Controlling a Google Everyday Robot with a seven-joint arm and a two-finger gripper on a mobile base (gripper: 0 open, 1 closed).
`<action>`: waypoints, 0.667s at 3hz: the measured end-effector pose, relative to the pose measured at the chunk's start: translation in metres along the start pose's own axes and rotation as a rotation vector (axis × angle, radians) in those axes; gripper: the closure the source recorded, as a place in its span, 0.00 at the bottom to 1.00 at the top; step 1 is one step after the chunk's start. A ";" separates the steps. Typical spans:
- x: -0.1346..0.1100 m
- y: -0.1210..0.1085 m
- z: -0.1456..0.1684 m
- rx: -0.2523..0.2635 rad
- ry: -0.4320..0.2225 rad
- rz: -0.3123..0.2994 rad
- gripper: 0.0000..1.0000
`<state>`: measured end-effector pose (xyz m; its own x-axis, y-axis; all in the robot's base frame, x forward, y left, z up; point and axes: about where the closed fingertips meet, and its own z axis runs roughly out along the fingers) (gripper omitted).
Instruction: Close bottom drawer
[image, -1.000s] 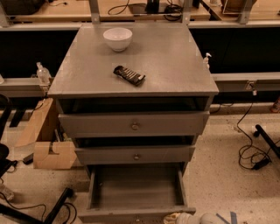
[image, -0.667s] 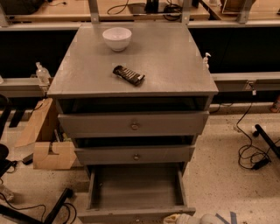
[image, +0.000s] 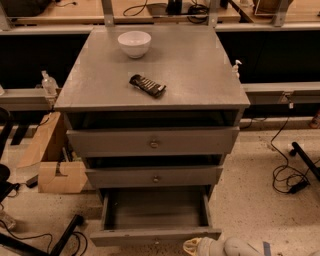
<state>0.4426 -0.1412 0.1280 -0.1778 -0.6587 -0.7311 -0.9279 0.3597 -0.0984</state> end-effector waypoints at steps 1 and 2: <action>-0.023 -0.030 0.027 0.001 -0.020 -0.021 1.00; -0.025 -0.030 0.028 0.001 -0.023 -0.024 1.00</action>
Offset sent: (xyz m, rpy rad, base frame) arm 0.1962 0.1060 0.0157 0.0582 -0.1185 0.0571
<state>0.4841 -0.1172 0.1306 -0.1483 -0.6518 -0.7437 -0.9313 0.3451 -0.1167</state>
